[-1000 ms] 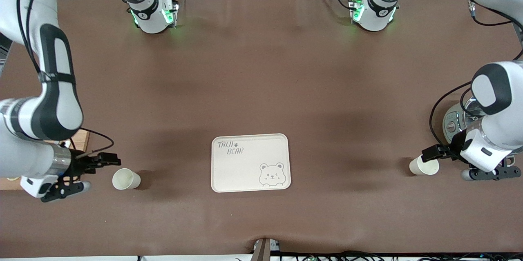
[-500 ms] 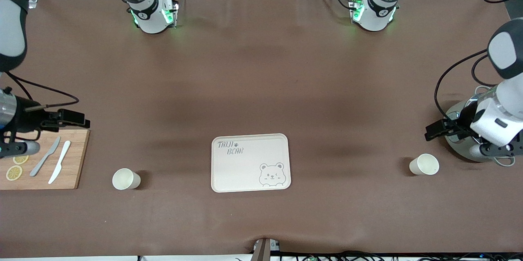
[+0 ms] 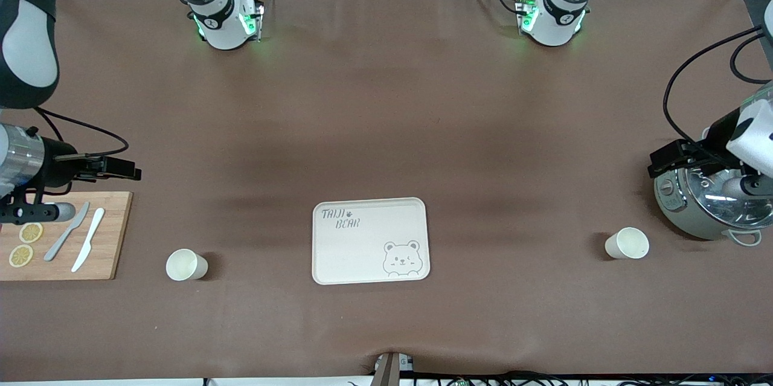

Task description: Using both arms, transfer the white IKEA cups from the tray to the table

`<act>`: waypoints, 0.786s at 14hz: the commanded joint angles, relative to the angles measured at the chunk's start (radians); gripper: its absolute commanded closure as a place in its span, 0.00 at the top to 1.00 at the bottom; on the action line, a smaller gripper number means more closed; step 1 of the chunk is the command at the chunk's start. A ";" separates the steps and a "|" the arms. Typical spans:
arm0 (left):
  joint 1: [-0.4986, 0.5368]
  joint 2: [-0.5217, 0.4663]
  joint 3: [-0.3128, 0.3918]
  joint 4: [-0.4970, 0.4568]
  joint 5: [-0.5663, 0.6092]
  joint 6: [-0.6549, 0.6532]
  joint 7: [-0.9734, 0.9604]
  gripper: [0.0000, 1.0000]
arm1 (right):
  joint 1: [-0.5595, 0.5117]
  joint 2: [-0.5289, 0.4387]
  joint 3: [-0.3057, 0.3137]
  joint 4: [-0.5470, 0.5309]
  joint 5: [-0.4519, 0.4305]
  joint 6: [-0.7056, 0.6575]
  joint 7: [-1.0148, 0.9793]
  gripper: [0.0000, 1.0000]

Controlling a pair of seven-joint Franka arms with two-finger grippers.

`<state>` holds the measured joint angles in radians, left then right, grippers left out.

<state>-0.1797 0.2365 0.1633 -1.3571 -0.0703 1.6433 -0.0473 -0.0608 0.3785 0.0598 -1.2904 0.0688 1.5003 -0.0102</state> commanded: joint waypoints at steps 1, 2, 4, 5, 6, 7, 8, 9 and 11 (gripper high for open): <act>-0.003 -0.031 -0.001 0.018 0.023 -0.040 -0.014 1.00 | 0.002 -0.043 0.002 -0.043 -0.026 0.012 0.015 1.00; -0.003 -0.046 -0.001 0.018 0.023 -0.054 -0.014 1.00 | 0.003 -0.047 0.002 -0.044 -0.026 0.014 0.015 1.00; 0.002 -0.069 -0.001 0.018 0.017 -0.094 -0.013 1.00 | 0.016 -0.049 0.002 -0.043 -0.027 0.014 0.015 1.00; 0.003 -0.081 0.001 0.018 0.017 -0.111 -0.014 1.00 | 0.038 -0.049 0.000 -0.043 -0.040 0.015 0.016 1.00; 0.002 -0.101 0.001 0.016 0.021 -0.112 -0.019 1.00 | 0.056 -0.049 -0.001 -0.043 -0.065 0.020 0.021 1.00; 0.000 -0.112 0.001 0.016 0.023 -0.112 -0.026 1.00 | 0.058 -0.049 0.000 -0.043 -0.076 0.026 0.029 1.00; 0.000 -0.117 0.001 0.016 0.024 -0.114 -0.051 1.00 | 0.058 -0.047 -0.001 -0.043 -0.076 0.031 0.029 1.00; 0.000 -0.131 0.001 0.012 0.024 -0.117 -0.078 1.00 | 0.059 -0.047 -0.001 -0.043 -0.078 0.031 0.029 1.00; 0.005 -0.152 0.002 0.004 0.024 -0.158 -0.068 1.00 | 0.055 -0.046 -0.003 -0.043 -0.077 0.031 0.030 1.00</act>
<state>-0.1778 0.1152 0.1684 -1.3366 -0.0701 1.5155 -0.1054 -0.0009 0.3648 0.0598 -1.2963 0.0029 1.5191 0.0075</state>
